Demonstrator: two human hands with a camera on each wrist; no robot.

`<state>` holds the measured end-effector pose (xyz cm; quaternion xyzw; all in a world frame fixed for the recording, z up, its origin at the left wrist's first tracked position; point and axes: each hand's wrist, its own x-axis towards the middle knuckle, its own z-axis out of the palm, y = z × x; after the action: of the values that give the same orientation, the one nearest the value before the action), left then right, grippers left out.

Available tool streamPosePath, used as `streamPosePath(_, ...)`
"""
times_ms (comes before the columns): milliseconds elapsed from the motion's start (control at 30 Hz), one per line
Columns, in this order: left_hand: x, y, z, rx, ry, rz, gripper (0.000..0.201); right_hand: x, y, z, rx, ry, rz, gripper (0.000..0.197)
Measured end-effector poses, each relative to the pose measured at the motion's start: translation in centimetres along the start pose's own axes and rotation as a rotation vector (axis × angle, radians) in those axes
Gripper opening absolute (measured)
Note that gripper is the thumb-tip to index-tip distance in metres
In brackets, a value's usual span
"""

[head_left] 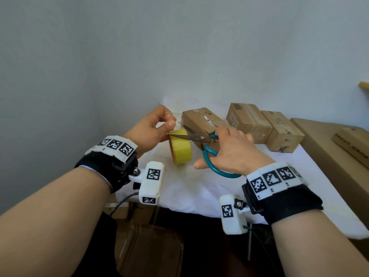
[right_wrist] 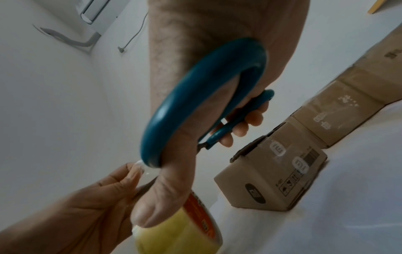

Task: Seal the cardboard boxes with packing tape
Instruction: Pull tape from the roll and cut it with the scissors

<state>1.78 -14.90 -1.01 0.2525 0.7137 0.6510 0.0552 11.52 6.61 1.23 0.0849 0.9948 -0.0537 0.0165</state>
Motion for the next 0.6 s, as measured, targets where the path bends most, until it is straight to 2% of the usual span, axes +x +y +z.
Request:
streamPosePath(200, 0.0, 0.2, -1.1, -0.013, 0.008, -0.004, 0.029, -0.3, 0.9, -0.7, 0.008, 0.023, -0.015, 0.118)
streamPosePath(367, -0.1, 0.7, -0.5, 0.054, -0.021, 0.005, 0.019, -0.2, 0.3, -0.7, 0.034, 0.055, -0.073, 0.11)
streamPosePath(600, -0.3, 1.3, -0.6, 0.028, -0.026, 0.029, 0.021, -0.5, 0.4, -1.1, 0.112, 0.065, -0.086, 0.105)
